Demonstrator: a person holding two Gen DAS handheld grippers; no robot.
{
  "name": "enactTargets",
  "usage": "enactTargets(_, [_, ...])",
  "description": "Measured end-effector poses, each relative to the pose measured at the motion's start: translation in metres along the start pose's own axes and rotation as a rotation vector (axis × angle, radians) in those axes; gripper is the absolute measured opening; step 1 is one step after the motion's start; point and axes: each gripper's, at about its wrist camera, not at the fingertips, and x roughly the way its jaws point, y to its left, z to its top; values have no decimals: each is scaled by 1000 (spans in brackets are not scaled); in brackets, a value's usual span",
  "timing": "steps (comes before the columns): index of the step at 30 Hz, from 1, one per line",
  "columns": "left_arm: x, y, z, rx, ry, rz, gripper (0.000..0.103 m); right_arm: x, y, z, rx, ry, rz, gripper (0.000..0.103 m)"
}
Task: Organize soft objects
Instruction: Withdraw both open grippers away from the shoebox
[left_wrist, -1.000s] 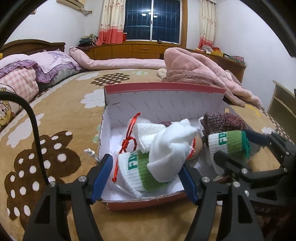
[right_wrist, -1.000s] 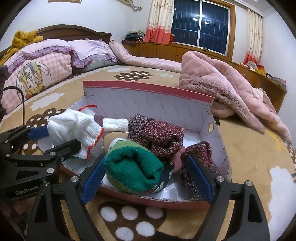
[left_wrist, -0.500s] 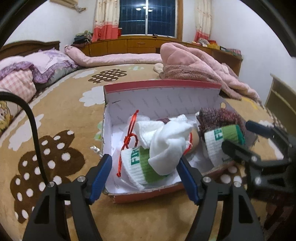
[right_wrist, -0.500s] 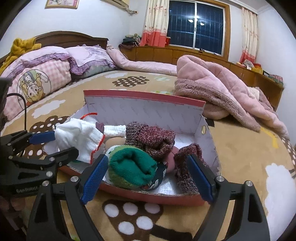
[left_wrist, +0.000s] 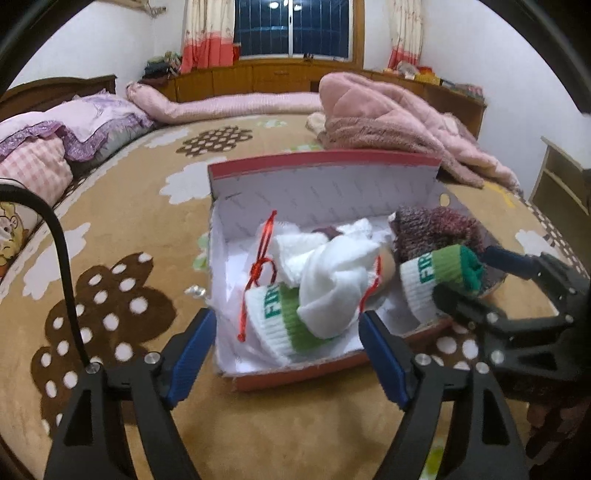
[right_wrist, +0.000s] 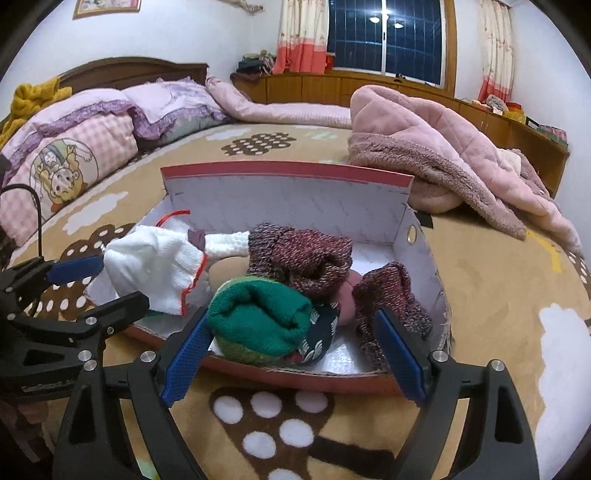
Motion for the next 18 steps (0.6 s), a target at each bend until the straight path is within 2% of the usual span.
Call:
enactTargets(6, [-11,8,4,-3,89,-34,83,-11,1,7,32,63,-14,89])
enactTargets(14, [-18,14,3,-43,149,-47,83,-28,4,11,30,108,-25,89])
enactTargets(18, [-17,6,0,-28,173,-57,83,-28,5,7,22,131,-11,89])
